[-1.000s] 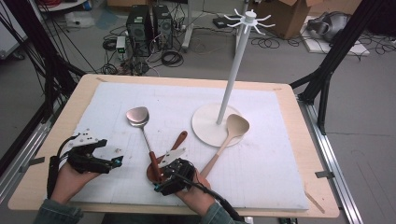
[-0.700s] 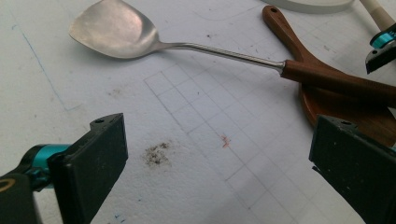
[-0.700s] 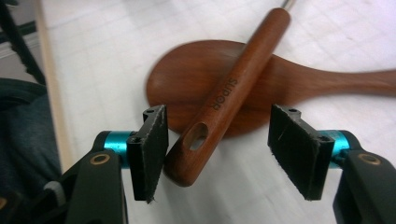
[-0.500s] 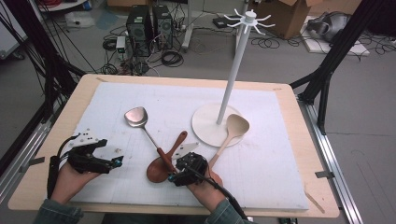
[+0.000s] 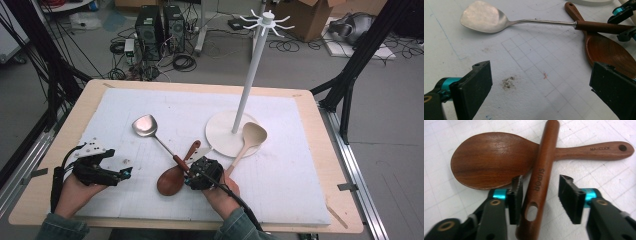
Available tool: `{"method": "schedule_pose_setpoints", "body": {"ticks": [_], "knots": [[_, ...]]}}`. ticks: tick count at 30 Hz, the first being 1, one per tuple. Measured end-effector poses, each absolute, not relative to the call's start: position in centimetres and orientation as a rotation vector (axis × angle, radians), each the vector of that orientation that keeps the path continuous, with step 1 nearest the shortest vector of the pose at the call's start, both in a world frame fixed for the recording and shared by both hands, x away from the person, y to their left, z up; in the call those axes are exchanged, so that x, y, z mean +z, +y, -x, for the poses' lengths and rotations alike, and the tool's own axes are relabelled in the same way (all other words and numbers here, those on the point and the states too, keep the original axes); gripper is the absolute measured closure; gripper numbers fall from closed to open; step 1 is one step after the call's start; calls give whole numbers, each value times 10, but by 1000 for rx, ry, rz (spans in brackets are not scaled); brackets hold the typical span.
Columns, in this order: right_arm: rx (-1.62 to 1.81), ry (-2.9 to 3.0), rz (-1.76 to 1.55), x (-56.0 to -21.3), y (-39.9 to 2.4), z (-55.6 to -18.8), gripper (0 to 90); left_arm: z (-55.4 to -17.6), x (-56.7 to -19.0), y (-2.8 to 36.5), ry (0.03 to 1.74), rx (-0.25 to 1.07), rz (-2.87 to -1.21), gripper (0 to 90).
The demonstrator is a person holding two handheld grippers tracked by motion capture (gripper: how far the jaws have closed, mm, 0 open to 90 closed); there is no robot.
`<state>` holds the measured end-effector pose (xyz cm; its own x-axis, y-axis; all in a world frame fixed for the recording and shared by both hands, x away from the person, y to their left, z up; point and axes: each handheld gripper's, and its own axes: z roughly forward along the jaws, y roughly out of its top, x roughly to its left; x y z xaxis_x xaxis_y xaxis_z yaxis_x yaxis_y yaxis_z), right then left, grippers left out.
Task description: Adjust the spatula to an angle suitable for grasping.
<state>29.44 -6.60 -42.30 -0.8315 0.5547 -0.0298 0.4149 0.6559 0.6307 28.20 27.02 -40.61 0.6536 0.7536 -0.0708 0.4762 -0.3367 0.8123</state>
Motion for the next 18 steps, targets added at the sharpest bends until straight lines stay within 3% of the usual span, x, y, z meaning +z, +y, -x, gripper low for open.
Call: {"method": "schedule_pose_setpoints", "body": {"ticks": [3,18], "knots": [[922,2655,-789,-423,-66,-296,636,-282,-406,269,958,402,-2000,50],[910,2618,-859,-422,-75,-299,692,-281,-405,268,935,398,-1995,50]]}}
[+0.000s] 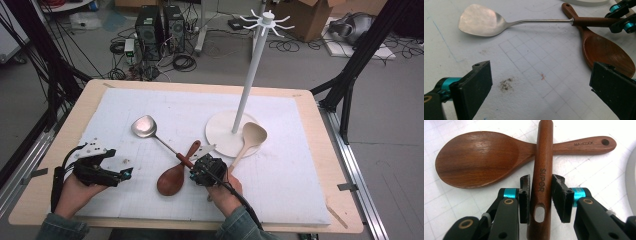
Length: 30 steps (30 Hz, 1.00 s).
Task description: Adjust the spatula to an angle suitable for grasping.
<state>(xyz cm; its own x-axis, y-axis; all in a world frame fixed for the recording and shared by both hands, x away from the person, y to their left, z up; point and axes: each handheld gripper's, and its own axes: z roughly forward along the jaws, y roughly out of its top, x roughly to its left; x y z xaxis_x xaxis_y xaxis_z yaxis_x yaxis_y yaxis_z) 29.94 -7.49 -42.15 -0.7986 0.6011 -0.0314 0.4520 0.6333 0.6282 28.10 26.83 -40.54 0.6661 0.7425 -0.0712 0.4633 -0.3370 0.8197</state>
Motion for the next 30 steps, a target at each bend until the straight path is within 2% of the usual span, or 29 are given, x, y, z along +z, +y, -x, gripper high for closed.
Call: {"method": "schedule_pose_setpoints", "body": {"ticks": [12,30], "knots": [[959,2635,-873,-414,-94,-301,725,-280,-403,263,889,399,-1998,51],[1016,2724,-777,-397,-130,-297,725,-291,-395,232,746,339,-2029,126]]}}
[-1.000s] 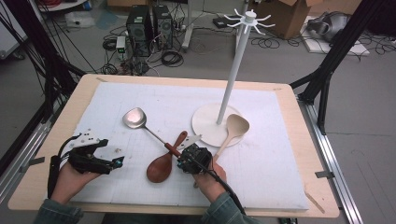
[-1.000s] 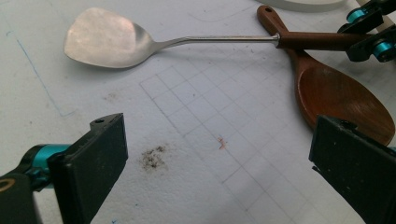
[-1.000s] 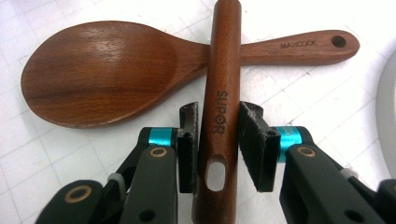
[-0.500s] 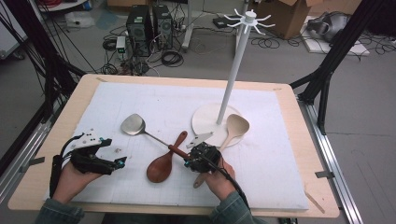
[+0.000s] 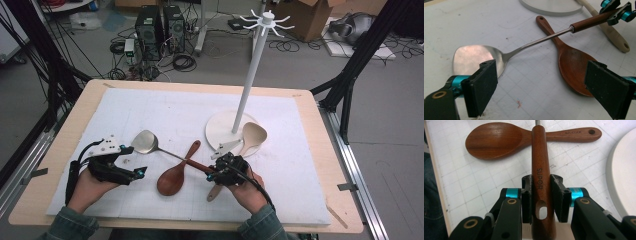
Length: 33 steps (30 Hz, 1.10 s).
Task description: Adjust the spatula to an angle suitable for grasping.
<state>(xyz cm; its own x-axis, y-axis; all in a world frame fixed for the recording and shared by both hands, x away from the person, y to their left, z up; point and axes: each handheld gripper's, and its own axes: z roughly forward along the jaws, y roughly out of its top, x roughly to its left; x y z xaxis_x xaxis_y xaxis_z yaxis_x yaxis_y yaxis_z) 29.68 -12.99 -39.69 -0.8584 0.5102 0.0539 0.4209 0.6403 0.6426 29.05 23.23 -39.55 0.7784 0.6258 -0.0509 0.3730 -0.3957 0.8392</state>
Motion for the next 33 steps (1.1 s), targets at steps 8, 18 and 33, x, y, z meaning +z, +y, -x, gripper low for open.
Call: {"method": "schedule_pose_setpoints", "body": {"ticks": [8,18,33], "knots": [[1012,2751,-726,-386,-139,-299,725,-298,-393,220,703,317,-2041,155],[992,2780,-669,-370,-147,-302,725,-306,-390,206,654,279,-2035,222],[1046,2876,-492,-370,-142,-315,727,-307,-387,207,626,266,-2051,253]]}}
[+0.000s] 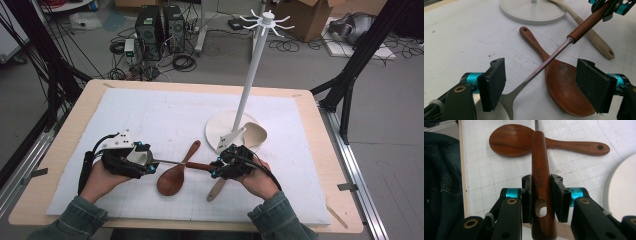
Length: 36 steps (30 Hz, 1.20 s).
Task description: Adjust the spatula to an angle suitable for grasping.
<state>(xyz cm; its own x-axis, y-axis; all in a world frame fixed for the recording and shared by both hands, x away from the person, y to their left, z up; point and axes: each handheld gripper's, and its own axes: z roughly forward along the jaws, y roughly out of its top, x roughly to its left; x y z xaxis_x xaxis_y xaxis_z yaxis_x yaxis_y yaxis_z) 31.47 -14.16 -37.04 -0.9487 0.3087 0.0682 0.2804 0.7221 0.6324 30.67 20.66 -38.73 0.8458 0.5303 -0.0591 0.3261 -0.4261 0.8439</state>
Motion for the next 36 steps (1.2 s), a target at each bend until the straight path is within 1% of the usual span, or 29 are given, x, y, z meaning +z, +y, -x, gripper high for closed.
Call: {"method": "schedule_pose_setpoints", "body": {"ticks": [11,21,26,34,36], "knots": [[1132,2905,-381,-369,-142,-317,727,-308,-390,201,582,207,-2070,337],[1152,2882,-352,-358,-142,-317,727,-310,-393,195,538,172,-2087,413],[1159,2866,-337,-352,-141,-316,726,-312,-395,190,518,147,-2094,437],[1153,2859,-320,-343,-140,-313,726,-315,-398,184,492,119,-2107,446],[1157,2859,-319,-342,-140,-313,726,-315,-399,182,489,129,-2105,461]]}}
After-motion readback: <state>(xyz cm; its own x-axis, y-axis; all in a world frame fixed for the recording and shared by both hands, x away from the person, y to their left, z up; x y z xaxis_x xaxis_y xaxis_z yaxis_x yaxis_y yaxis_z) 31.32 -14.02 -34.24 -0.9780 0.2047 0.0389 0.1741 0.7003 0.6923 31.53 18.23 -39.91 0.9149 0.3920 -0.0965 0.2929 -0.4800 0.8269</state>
